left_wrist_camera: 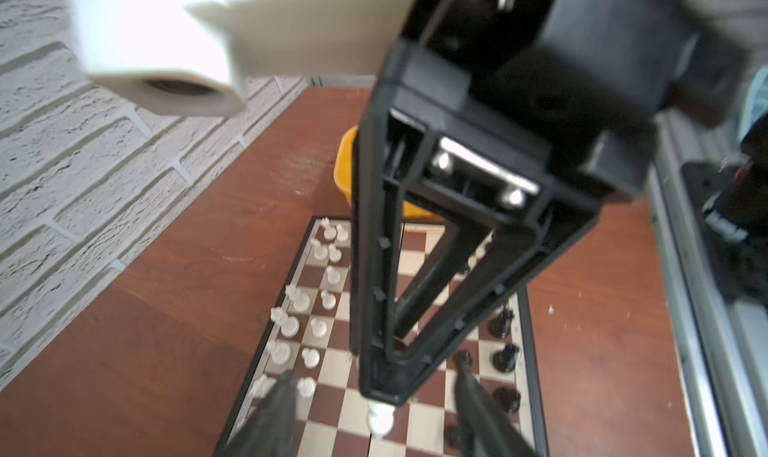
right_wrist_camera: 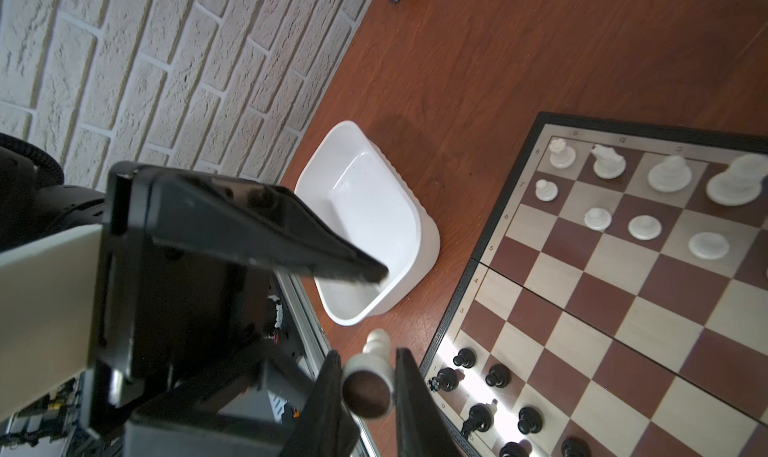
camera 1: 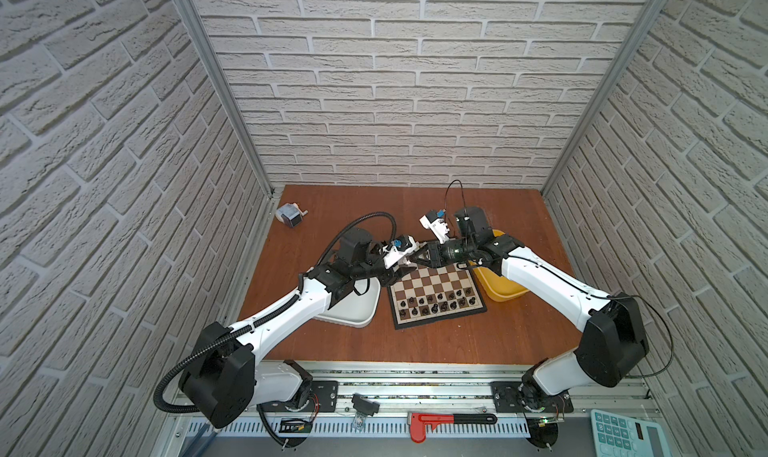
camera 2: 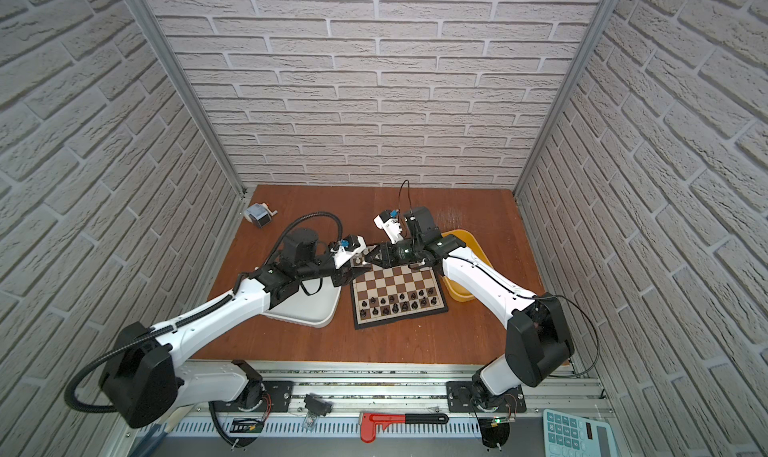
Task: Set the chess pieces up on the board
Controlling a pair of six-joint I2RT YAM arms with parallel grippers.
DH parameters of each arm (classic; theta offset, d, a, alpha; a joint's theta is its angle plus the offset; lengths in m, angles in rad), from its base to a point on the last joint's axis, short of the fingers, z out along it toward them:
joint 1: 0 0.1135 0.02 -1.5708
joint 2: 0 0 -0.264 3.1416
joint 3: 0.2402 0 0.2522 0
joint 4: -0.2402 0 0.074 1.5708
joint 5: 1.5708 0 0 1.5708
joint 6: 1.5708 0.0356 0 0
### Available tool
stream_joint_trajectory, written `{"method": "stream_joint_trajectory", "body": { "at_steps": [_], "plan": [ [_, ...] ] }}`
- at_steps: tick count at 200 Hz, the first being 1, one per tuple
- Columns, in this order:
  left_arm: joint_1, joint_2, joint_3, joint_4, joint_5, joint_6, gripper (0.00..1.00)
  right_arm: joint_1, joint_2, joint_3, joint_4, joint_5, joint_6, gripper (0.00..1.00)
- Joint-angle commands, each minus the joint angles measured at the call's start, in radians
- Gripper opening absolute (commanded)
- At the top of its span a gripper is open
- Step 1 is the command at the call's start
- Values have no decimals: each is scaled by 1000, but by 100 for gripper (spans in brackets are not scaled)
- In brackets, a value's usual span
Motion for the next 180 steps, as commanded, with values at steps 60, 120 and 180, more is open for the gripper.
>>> {"method": "stream_joint_trajectory", "body": {
  "at_steps": [60, 120, 180],
  "plan": [
    [270, 25, 91, 397, 309, -939, 98, -184, -74, 8, 276, -195, 158, 6],
    [149, 232, 72, 989, 453, -1259, 87, -229, -109, -90, 597, -376, 439, 6],
    [135, 470, 142, 1541, 565, -1703, 58, -256, -112, -113, 733, -432, 560, 6]
  ]
}}
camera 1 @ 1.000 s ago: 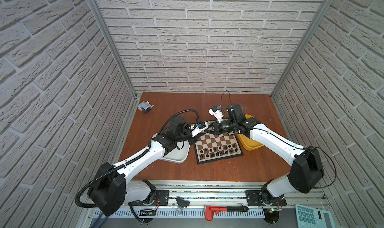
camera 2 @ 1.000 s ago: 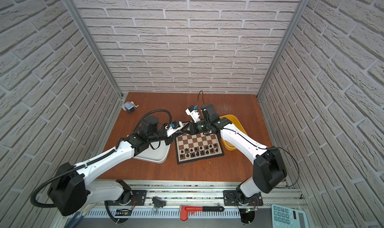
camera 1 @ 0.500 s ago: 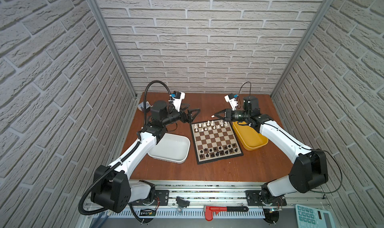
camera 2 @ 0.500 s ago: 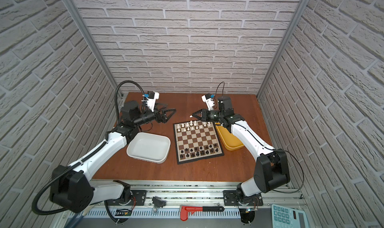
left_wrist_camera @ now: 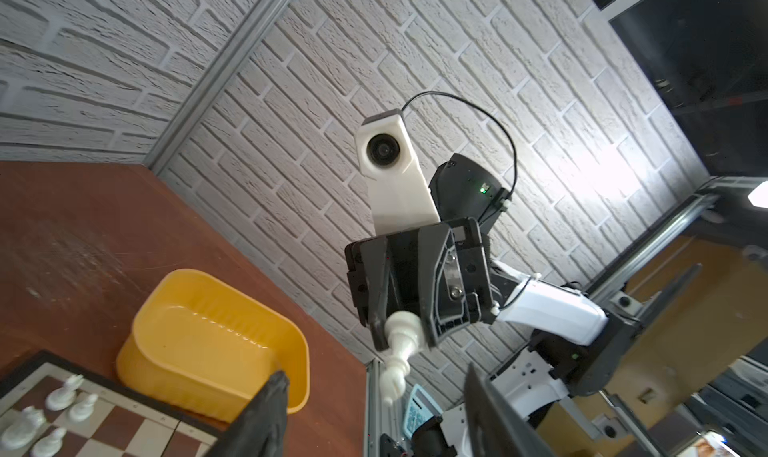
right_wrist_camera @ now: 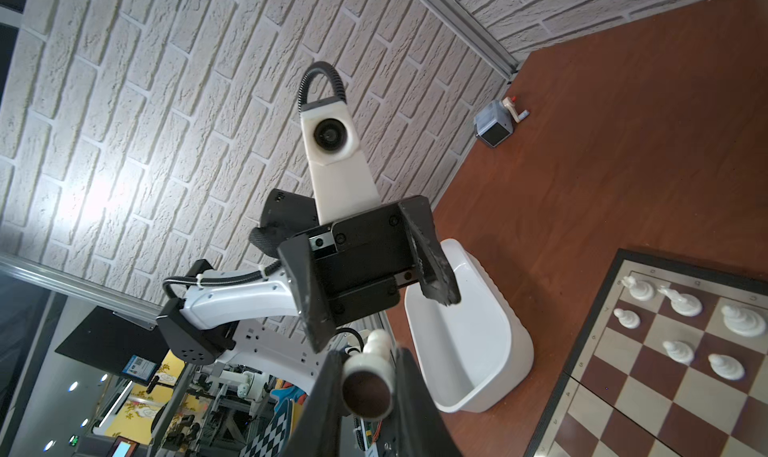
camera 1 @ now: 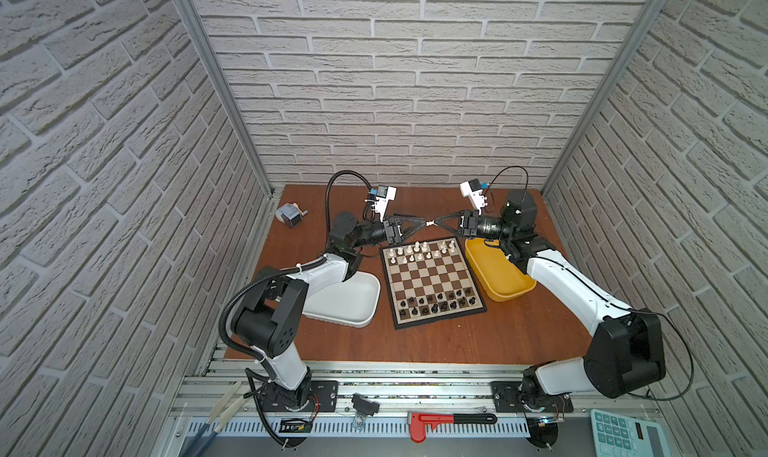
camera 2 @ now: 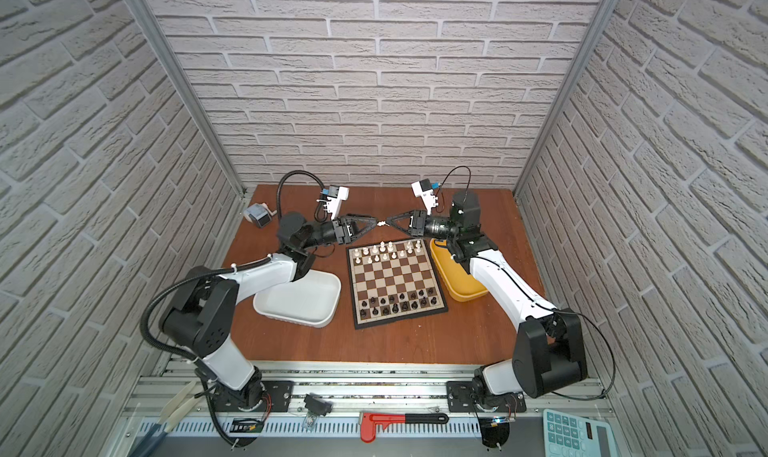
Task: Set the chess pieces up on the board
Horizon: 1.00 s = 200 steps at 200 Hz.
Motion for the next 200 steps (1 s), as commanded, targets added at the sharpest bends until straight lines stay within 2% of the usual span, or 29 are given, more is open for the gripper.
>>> {"method": "stream_joint_trajectory", "body": {
  "at_steps": [1, 18, 100, 157, 200],
  "plan": [
    [-1, 44, 45, 376, 76, -230, 57, -13, -24, -6, 117, -48, 67, 6],
    [-6, 70, 65, 406, 91, -270, 50, -14, -22, -5, 120, -50, 70, 6],
    [-38, 92, 115, 294, 113, -215, 47, -16, -14, -2, 127, -53, 81, 6],
    [-53, 97, 114, 256, 93, -182, 40, -17, -2, -7, 140, -54, 92, 6],
    [-56, 109, 114, 275, 65, -199, 29, -17, -2, -16, 153, -55, 99, 6]
  ]
}}
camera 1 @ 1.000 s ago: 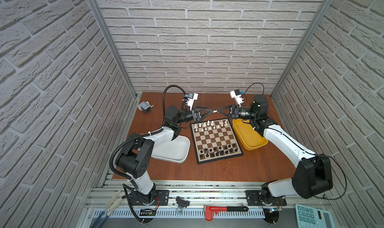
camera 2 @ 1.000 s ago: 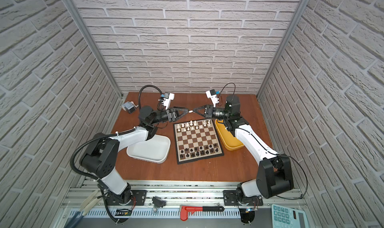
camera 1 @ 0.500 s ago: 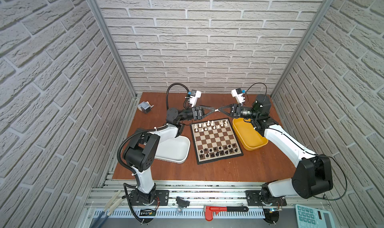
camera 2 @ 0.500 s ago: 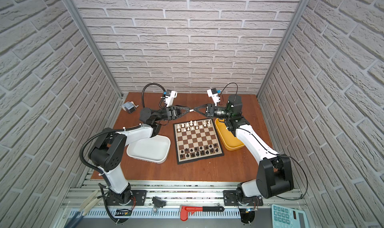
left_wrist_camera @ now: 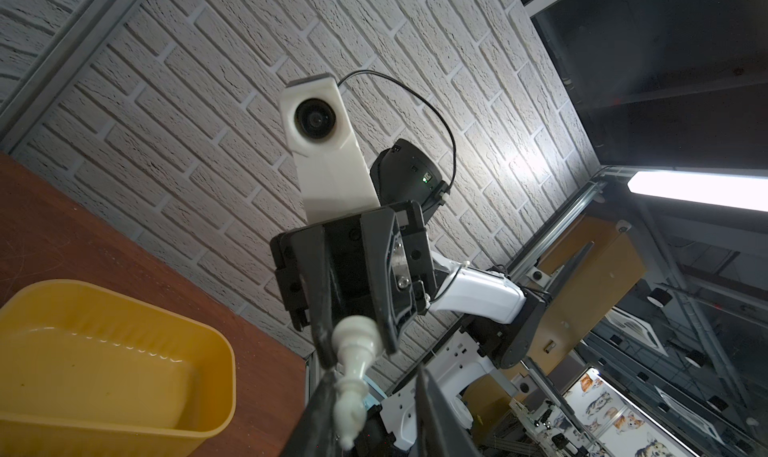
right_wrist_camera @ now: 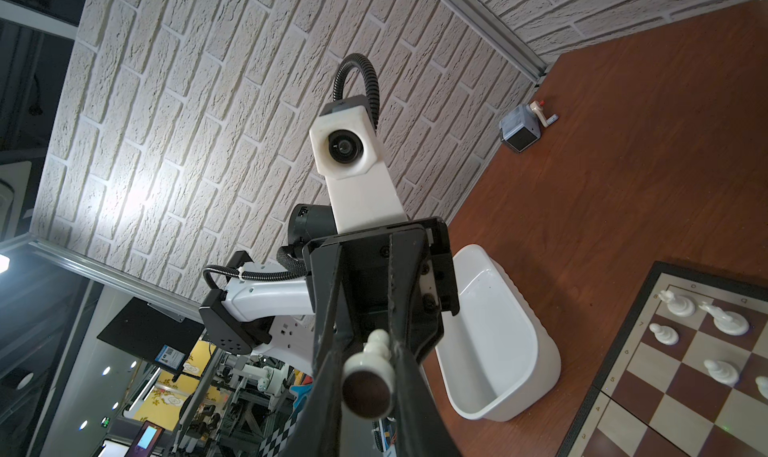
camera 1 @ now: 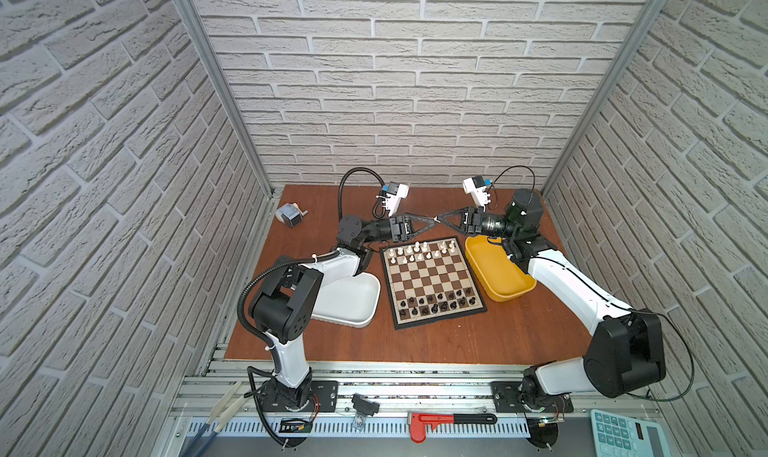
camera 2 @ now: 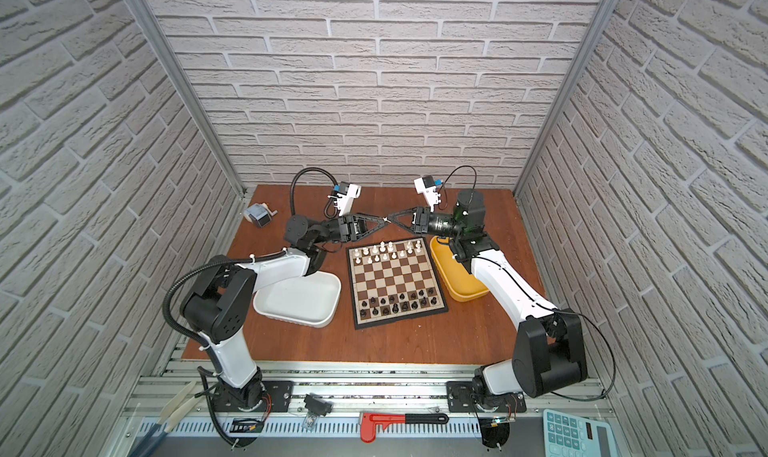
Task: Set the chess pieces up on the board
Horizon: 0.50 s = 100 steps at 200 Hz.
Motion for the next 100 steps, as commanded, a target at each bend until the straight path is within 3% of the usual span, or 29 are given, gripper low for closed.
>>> {"method": "stream_joint_trajectory", "body": {
  "at_steps": [1, 100],
  "plan": [
    [-5, 17, 21, 76, -12, 3, 29, -5, -2, -14, 57, -11, 9, 6],
    [-1, 40, 27, 104, -81, -26, 21, -5, 6, -28, 76, -9, 20, 6]
  ]
}}
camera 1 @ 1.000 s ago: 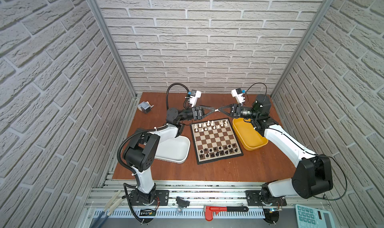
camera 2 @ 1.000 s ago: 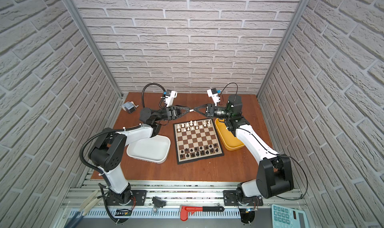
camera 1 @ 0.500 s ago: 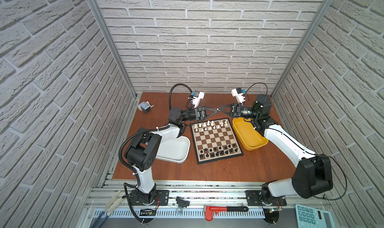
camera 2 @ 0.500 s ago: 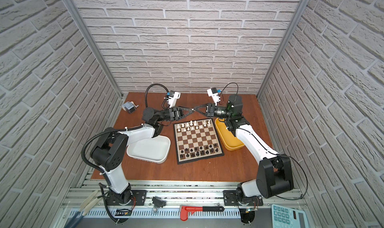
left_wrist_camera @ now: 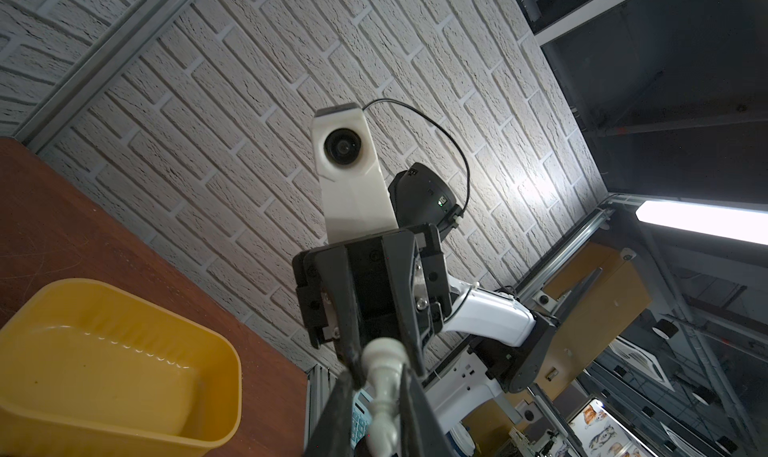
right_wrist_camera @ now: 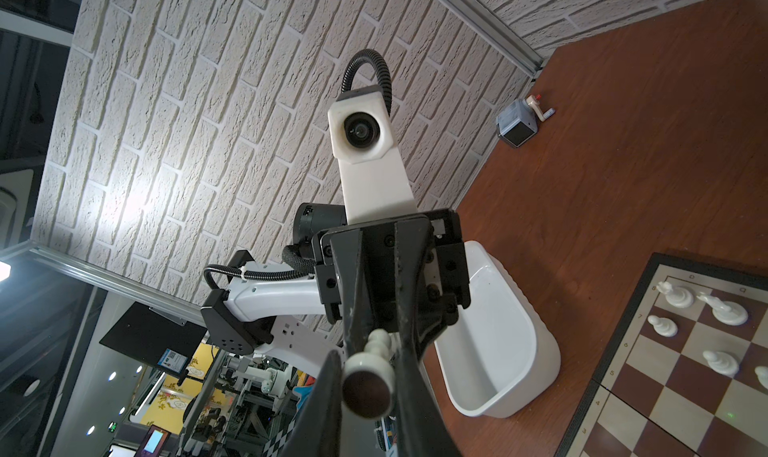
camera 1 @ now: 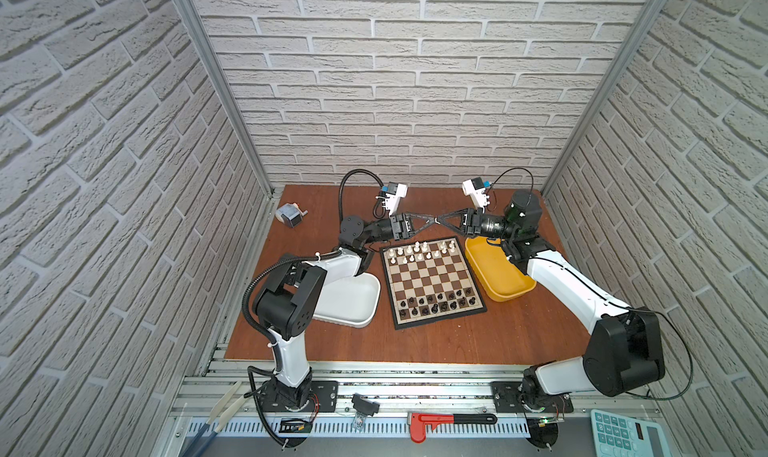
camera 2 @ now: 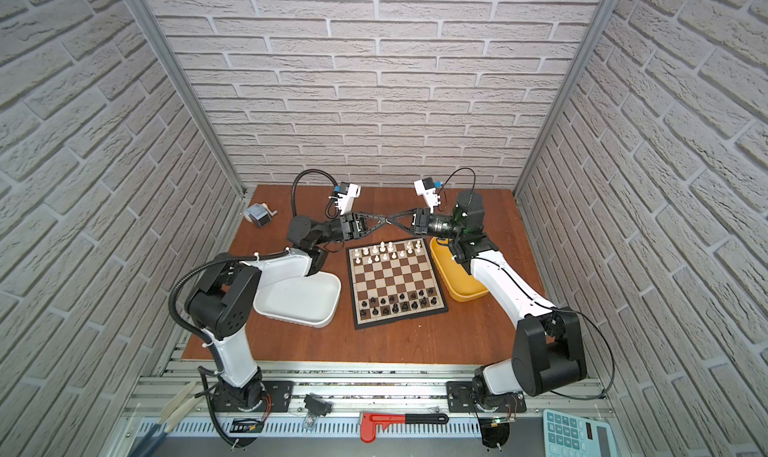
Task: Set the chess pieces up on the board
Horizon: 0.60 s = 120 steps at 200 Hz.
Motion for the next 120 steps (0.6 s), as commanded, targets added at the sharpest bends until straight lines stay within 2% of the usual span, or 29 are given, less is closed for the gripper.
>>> {"method": "stream_joint_trajectory", "body": {
  "at_steps": [1, 68, 120],
  "plan": [
    [-1, 9, 25, 98, -20, -9, 21, -4, 0, -10, 62, -10, 5, 6],
    [-2, 1, 8, 106, -21, -16, 14, -6, 15, -18, 98, -2, 28, 6],
    [-5, -5, 0, 56, -62, 1, 0, -5, 16, -11, 100, -2, 15, 7]
  ]
}}
